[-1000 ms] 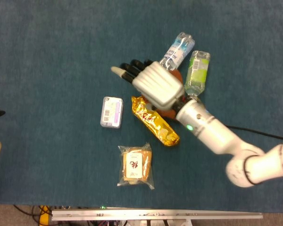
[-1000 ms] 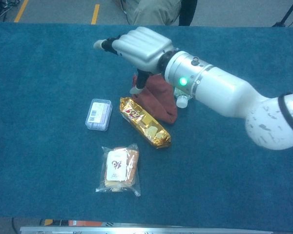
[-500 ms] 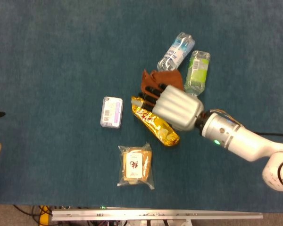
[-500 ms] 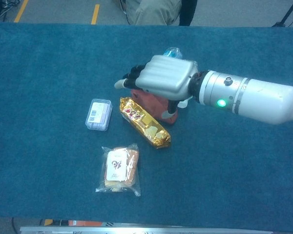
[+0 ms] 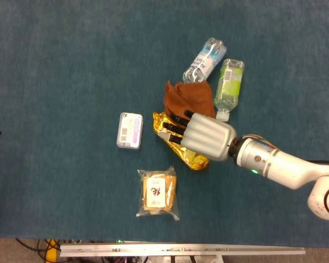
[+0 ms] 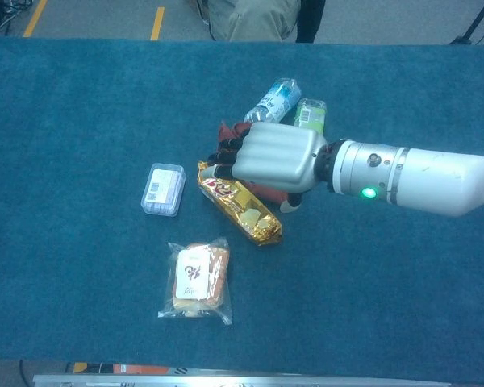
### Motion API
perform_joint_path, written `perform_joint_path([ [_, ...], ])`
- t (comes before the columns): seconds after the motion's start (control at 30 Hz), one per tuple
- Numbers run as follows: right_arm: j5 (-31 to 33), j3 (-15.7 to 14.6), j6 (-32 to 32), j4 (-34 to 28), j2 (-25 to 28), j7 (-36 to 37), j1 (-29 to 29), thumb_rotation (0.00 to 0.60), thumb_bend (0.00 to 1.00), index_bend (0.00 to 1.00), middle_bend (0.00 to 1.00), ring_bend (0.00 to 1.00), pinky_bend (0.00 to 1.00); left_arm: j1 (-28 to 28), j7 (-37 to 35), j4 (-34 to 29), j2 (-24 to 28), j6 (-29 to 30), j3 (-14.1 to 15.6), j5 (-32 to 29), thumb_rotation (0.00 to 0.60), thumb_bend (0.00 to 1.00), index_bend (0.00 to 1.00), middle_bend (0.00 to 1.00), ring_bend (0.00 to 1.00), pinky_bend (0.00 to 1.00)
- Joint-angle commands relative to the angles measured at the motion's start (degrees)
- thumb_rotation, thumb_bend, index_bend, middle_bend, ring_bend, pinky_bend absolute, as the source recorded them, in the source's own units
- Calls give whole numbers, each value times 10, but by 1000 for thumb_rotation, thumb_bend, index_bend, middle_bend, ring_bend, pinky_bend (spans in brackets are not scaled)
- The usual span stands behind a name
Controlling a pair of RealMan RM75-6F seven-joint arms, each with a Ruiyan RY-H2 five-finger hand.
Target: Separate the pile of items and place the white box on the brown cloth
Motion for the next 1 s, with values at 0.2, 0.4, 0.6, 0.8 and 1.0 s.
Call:
perform_joint_path([
  [0.2,-13,-3,-11,29,-5,-12,-1,600,0,0,129,111,305,0,2,-1,-2,-2,0,0,600,353,189,208,155,161],
  [0.4,-16,9,-7,53,-40,-25,-2,600,0,0,128,101,301,2,4,-3,-2,0,0,1,600,353,189,208,155,161],
  [0.6,-9,14,-19,66,-68,-54,4,600,0,0,123,98,301,8,0,-3,2,6,3,0,600,353,189,207,155,160],
  [0.8,4,13,-33,67,-80,-79,10,600,0,0,123,98,301,12,-6,0,4,9,4,-1,600,353,189,207,155,158],
  [1.0,18,8,-38,64,-83,-95,9,600,0,15,171,98,301,14,-11,4,2,11,5,0,600,353,189,207,154,158],
])
